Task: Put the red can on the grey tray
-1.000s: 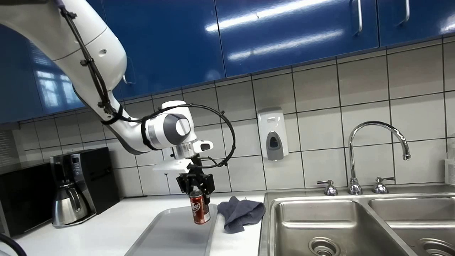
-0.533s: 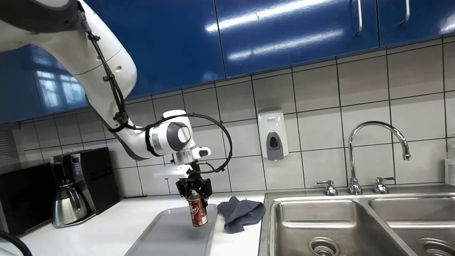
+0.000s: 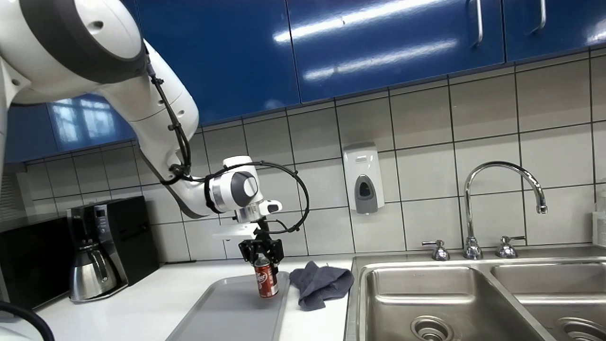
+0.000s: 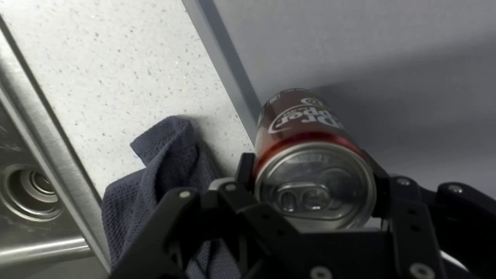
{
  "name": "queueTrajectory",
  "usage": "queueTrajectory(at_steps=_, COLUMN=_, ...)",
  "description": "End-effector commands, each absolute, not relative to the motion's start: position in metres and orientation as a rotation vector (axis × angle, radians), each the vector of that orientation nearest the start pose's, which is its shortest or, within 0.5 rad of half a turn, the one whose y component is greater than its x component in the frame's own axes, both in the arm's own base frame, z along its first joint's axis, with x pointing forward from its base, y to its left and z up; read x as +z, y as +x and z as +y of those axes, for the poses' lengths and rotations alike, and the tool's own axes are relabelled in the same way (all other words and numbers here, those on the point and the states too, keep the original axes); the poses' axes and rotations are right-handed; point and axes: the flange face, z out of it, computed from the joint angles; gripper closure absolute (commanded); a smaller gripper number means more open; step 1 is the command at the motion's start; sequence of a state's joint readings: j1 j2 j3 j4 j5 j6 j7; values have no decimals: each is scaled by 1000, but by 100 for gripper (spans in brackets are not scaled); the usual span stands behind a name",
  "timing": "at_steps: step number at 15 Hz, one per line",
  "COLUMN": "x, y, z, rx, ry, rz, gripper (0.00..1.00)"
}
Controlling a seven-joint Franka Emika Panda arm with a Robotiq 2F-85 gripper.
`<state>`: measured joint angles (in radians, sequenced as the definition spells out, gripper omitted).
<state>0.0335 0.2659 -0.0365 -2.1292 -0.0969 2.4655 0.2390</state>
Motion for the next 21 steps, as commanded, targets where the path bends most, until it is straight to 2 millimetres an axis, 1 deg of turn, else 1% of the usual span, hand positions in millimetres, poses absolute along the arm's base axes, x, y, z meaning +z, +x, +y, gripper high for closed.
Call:
queueTrajectory(at_steps=1, x=287, y=606, z=8, rx=-165, ry=-3168, rz=291, gripper=61)
queueTrajectory(at_steps=6, x=272, y=621, z=16, rx=-181, ry=-3132, rz=301, gripper=61)
queueTrajectory(at_steps=10, x=264, y=624, z=18, rx=-185, ry=-3135, rz=297, gripper=61)
queueTrajectory(at_steps=14, x=260, y=625, z=19, rx=-183, ry=-3134, rz=293, gripper=61)
queueTrajectory(at_steps=15, x=261, y=625, z=19, rx=-174, ry=-3139, rz=293, gripper=11)
queueTrajectory(at_steps=16, x=261, y=625, z=19, rx=-172, ry=-3140, rz=292, gripper=9)
queueTrajectory(at_steps=17, x=263, y=624, z=19, rx=-164, ry=-3140, rz=289, gripper=3)
queueTrajectory(at_steps=18, x=267, y=622, z=18, rx=-164, ry=-3140, rz=281, gripper=0)
queueTrajectory(at_steps=21, x=282, y=616, z=17, rx=-160, ry=-3135, rz=269, gripper=0)
